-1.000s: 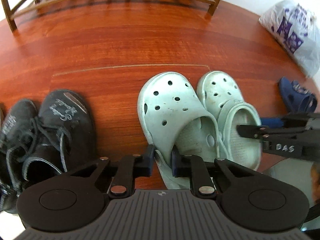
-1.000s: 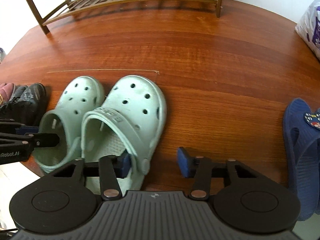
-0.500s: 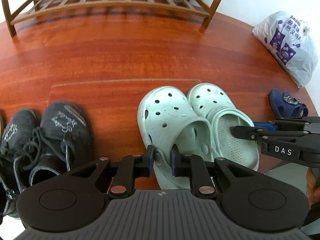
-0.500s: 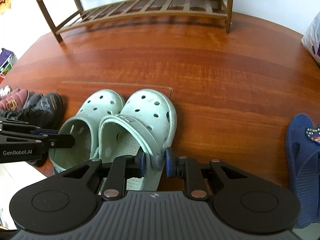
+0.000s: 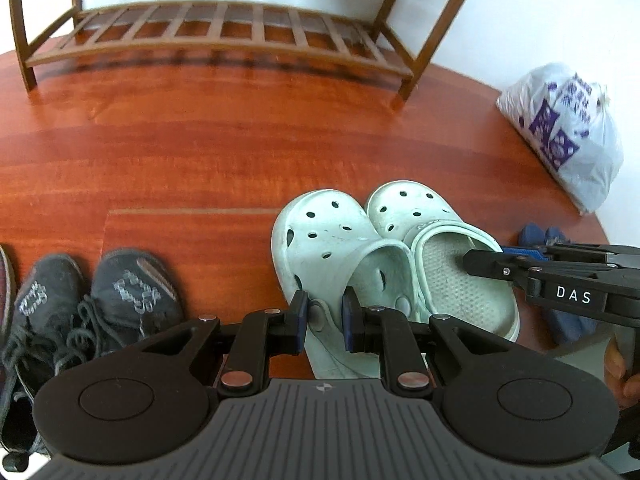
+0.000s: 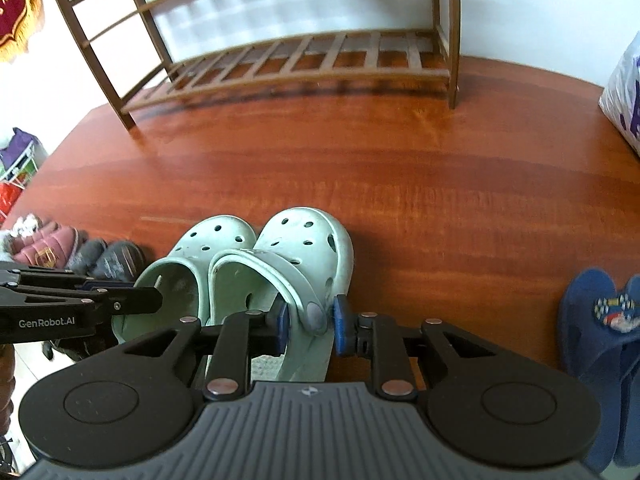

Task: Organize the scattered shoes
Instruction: 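Grasp one mint clog with the right tool while the left tool grasps the other, then carry both mint clogs with both tools to the rack's bottom shelf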

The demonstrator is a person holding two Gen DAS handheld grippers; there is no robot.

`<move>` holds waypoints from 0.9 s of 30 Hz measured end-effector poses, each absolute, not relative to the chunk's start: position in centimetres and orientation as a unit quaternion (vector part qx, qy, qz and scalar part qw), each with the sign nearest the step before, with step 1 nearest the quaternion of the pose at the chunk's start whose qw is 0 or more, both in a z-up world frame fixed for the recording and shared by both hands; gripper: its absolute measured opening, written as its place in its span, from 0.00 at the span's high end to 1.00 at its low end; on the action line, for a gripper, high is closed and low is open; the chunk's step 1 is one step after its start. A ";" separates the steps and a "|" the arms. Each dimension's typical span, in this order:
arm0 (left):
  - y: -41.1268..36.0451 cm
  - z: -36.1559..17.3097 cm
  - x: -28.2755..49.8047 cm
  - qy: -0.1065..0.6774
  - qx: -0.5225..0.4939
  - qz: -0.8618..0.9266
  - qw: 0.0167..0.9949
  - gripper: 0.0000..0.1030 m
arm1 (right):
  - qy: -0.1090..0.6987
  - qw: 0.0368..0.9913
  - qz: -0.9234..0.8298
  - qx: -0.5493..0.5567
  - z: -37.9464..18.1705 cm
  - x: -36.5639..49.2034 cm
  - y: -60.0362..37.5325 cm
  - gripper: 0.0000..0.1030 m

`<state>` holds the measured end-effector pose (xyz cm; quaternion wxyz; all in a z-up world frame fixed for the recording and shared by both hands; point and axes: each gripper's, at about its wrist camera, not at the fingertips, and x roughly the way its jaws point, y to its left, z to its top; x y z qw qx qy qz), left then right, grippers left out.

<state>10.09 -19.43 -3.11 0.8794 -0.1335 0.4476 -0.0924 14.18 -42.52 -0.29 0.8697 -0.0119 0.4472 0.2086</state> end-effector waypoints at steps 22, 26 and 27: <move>-18.6 6.4 19.5 0.355 -0.120 -0.036 0.926 0.82 | 0.371 0.892 0.256 0.019 8.4 26.3 -41.0 0.74; -18.4 6.7 22.1 0.355 -0.119 -0.046 0.926 0.81 | 0.365 0.898 0.245 0.026 8.8 27.9 -41.2 0.74; -18.4 6.7 22.8 0.355 -0.118 -0.050 0.926 0.81 | 0.364 0.900 0.238 0.029 8.9 28.7 -41.3 0.74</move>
